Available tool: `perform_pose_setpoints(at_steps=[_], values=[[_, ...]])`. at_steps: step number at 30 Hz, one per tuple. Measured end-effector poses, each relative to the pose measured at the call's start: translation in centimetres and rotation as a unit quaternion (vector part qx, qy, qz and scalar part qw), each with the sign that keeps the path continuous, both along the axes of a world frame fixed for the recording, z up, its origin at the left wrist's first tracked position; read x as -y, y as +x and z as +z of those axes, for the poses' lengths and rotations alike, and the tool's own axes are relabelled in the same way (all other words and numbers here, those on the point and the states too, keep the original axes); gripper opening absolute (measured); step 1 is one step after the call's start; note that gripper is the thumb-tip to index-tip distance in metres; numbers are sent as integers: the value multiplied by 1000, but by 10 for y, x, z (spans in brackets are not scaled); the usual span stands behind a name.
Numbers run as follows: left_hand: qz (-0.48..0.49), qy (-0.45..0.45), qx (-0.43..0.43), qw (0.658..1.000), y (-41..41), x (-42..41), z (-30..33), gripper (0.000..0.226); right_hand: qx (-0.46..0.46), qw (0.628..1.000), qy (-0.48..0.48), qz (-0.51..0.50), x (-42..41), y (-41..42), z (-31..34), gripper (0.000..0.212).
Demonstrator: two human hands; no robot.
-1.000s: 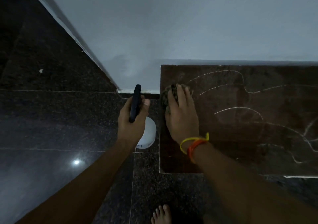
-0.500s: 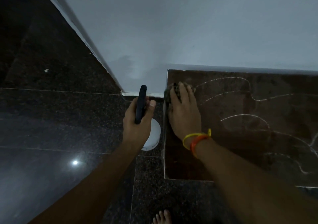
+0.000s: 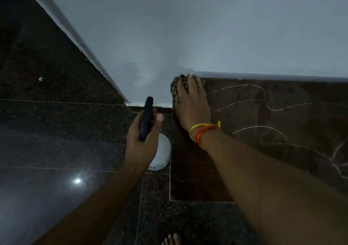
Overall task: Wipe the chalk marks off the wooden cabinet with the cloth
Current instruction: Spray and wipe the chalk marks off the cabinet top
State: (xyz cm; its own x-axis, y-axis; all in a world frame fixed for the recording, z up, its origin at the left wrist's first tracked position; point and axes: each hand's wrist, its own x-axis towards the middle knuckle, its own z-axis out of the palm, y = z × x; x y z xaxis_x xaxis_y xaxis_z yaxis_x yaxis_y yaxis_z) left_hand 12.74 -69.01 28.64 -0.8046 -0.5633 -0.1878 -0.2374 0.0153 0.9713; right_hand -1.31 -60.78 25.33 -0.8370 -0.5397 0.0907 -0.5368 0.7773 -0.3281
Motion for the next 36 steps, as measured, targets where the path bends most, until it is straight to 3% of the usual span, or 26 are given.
perform_pose_setpoints(at_steps=[8,11,13,16,18,22,26,32,36], values=[[22,-18,-1,1000,7,6,6,26,4,995,15,-101,-60,-27,2,55],[19,-26,-8,999,6,8,12,15,9,990,10,-139,-53,-27,2,57],[22,-31,-16,999,4,8,15,14,5,994,-9,-111,-40,-15,3,56],[30,-27,-11,999,-1,9,14,35,-5,999,-26,-18,-40,-9,0,52],[34,-26,-9,999,-4,8,13,39,-18,1000,-16,-8,-57,-26,-2,52],[57,-31,-8,998,-6,6,17,42,-20,994,12,-109,-109,-65,-3,53],[66,-43,-13,997,-6,2,21,41,-2,989,-2,-151,-114,-57,0,55],[143,-98,-45,984,-14,-7,39,25,-25,999,-22,-5,-83,7,-1,50],[151,-128,-89,976,-23,-16,60,10,-29,999,-7,-17,-105,-11,-1,50]])
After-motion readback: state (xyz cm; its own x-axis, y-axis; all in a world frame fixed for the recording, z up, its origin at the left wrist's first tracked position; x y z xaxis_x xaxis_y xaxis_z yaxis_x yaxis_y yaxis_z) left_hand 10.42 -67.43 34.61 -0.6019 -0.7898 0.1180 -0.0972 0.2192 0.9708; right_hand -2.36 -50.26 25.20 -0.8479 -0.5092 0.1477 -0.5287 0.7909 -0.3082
